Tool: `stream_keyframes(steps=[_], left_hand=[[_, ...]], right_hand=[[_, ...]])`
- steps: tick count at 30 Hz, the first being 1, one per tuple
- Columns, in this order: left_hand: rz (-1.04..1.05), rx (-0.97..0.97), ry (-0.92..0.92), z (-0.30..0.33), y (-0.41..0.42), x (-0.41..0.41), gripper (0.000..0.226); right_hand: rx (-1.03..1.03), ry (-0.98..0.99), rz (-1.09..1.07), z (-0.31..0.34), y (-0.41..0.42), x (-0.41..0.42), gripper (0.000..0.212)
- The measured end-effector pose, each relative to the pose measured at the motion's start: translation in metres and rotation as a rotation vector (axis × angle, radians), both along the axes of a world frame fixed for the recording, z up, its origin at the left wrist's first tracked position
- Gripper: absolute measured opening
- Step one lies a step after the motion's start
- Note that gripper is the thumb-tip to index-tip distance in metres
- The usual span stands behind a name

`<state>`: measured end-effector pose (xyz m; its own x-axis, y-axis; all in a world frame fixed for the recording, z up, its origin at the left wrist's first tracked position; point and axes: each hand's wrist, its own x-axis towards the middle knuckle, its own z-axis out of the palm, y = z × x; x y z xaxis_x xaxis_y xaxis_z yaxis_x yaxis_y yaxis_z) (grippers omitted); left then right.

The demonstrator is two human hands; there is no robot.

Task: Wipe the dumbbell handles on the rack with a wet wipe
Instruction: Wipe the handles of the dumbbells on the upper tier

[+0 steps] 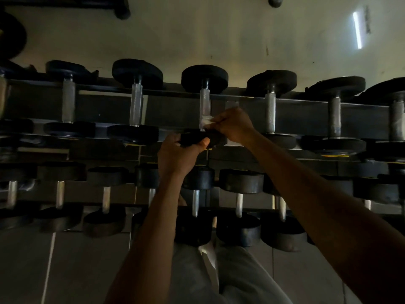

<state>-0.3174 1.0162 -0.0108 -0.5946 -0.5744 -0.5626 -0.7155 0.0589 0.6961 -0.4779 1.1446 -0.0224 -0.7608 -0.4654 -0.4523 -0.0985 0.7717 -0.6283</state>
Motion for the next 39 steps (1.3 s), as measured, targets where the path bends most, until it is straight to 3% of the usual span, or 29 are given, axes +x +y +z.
stream_keyframes(steps=[5,10,20,26,30,35,39], left_hand=[[-0.119,-0.012,-0.093,0.005,-0.012,-0.012,0.038],[-0.147,-0.056,-0.142,0.009,-0.019,-0.019,0.044],[-0.056,0.012,-0.091,0.016,-0.012,-0.016,0.034],[-0.017,0.040,-0.080,0.010,-0.014,-0.014,0.038],[0.017,0.062,-0.077,0.006,-0.015,-0.014,0.041],[0.018,0.059,-0.085,0.004,-0.014,-0.013,0.038],[0.005,0.041,-0.097,-0.004,-0.016,-0.013,0.041]], right_hand=[[-0.014,-0.200,-0.139,-0.001,-0.003,0.002,0.028],[-0.018,-0.297,-0.205,0.005,-0.008,0.000,0.012],[-0.151,-0.422,-0.467,0.001,-0.008,0.003,0.012],[-0.153,-0.450,-0.644,-0.004,-0.030,-0.015,0.028],[-0.386,-0.501,-0.679,-0.004,-0.041,-0.038,0.049],[-0.148,-0.342,-0.601,0.013,-0.056,-0.046,0.037],[-0.356,-0.366,-0.634,0.000,-0.044,-0.034,0.015]])
